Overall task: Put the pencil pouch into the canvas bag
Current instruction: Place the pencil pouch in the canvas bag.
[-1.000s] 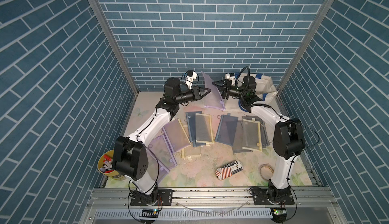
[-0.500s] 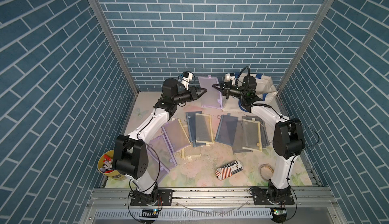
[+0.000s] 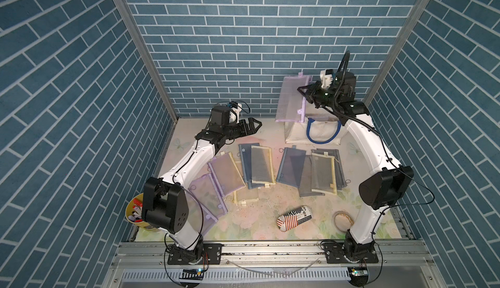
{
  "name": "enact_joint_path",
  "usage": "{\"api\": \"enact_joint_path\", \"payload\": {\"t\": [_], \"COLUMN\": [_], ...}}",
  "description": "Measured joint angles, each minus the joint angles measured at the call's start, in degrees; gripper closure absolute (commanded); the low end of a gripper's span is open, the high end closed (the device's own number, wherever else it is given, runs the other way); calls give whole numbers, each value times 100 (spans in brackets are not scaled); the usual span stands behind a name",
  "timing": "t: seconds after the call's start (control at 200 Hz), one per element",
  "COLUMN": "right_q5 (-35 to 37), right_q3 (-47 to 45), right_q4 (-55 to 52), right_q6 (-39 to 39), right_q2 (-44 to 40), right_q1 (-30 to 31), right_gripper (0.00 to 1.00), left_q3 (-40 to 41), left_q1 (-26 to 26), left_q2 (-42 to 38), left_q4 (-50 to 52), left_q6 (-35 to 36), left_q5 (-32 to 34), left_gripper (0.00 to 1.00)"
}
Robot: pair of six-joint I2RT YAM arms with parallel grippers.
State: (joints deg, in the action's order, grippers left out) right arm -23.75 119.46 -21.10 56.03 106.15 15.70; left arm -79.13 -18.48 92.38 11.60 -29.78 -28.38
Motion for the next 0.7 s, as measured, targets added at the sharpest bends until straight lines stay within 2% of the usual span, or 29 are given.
{"api": "enact_joint_path", "payload": {"t": [0.11, 0.24, 0.415, 0.7], "right_q5": [1351, 2490, 3635, 5021], "right_q3": [238, 490, 1484, 1572], "right_q4": [-415, -649, -1145, -1733], "right_q6": [162, 579, 859, 1412], "right_q2": [-87, 68, 752, 1034], "right_q1": [-31, -72, -96, -151], "right_gripper": [100, 100, 100, 100], "left_q3": [-15, -144, -289, -372], "left_q1": [-155, -426, -708, -861], "left_q2": [-46, -46, -50, -199], "left_q4": [529, 1209, 1690, 2157], "left_q6": [455, 1029, 1683, 2479], "left_q5": [442, 977, 1550, 2651], "left_gripper": [1, 1, 1, 1]}}
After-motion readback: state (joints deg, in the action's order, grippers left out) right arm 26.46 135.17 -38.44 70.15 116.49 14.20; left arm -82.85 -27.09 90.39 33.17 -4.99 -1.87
